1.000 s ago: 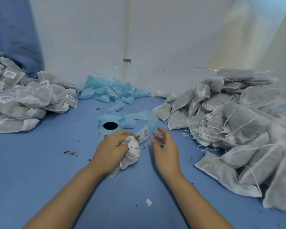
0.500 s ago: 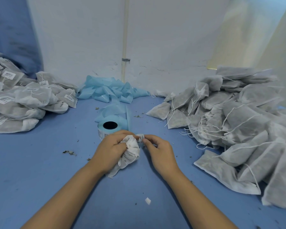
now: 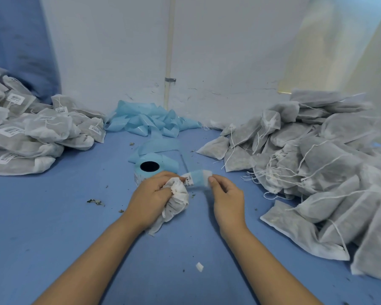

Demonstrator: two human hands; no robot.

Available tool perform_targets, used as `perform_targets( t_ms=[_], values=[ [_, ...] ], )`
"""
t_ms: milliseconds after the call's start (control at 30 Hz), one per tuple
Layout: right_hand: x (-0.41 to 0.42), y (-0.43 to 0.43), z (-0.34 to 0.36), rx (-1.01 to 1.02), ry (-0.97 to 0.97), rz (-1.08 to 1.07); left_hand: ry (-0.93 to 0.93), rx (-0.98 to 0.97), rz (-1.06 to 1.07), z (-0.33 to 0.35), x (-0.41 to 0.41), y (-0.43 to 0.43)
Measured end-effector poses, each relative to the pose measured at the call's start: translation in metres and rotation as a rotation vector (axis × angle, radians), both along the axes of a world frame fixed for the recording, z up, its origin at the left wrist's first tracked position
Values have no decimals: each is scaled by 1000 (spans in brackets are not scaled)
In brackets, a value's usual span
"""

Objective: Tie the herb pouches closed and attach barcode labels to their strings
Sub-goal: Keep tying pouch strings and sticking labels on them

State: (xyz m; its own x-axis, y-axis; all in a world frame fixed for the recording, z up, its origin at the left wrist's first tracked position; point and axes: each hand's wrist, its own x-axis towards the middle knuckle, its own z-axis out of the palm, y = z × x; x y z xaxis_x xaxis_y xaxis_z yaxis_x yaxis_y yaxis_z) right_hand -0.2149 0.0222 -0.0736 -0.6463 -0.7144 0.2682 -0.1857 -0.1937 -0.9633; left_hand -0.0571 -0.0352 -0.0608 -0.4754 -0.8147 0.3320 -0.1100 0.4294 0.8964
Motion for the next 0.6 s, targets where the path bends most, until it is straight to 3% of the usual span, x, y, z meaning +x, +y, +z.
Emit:
perform_targets(
  t_ms=[200, 333, 600],
  values=[
    [3, 5, 4, -109, -12, -169, 262, 134, 95, 15, -10, 2],
    [18, 12, 8, -193, 186, -136, 390, 274, 66, 20, -20, 3],
    [27, 15, 6, -328, 600, -105, 433, 330, 178, 17, -20, 3]
  ],
)
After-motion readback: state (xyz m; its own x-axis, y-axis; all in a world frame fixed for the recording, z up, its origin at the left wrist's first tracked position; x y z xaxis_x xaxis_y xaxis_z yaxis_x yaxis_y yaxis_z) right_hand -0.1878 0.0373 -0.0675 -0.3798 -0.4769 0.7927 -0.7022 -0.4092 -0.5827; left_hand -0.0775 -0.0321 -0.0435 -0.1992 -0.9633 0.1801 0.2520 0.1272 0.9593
